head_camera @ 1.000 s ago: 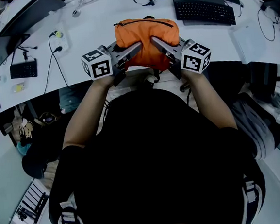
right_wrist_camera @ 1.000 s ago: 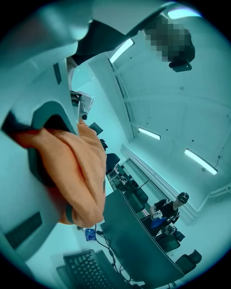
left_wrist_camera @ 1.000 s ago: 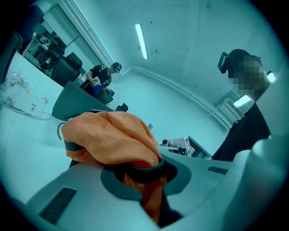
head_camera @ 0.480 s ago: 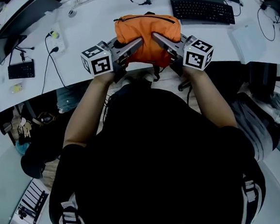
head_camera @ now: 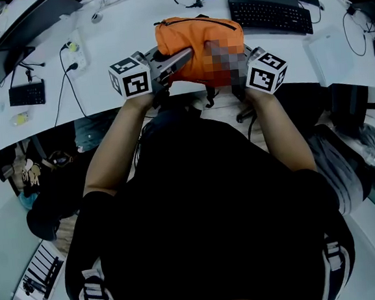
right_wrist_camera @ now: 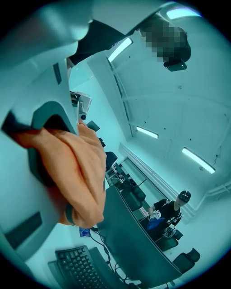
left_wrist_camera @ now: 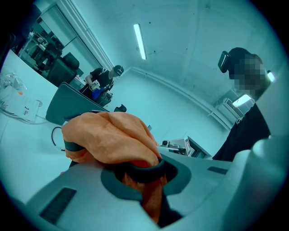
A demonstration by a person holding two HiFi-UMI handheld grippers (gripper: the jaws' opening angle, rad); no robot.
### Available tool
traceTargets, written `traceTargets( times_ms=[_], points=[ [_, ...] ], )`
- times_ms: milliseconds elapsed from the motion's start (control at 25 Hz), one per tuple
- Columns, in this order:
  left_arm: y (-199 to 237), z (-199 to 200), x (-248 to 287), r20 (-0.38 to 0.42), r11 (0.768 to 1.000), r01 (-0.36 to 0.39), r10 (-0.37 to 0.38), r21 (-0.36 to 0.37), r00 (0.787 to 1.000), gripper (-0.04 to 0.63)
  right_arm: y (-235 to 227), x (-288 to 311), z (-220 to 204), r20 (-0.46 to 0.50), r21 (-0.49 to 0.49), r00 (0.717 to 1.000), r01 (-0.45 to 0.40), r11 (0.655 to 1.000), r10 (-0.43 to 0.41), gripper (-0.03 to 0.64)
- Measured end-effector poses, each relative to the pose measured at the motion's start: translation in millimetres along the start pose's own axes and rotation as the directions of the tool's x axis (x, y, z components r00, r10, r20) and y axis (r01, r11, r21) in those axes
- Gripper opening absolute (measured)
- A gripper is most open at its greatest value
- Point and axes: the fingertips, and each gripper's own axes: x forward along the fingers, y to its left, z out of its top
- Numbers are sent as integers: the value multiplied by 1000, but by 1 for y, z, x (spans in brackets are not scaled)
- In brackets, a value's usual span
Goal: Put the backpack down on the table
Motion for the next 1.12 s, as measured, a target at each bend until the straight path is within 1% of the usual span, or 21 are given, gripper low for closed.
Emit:
traceTargets(
  times_ms=[680, 1120],
  points=[
    [10, 17, -6, -11, 998, 57, -57, 0, 998, 74, 0, 14, 13, 21, -11, 999, 41, 999, -41, 35],
    [20, 20, -7, -18, 997, 75, -75, -6, 997, 74, -6, 22, 13, 32, -2, 997, 65, 998, -65, 35]
  ],
)
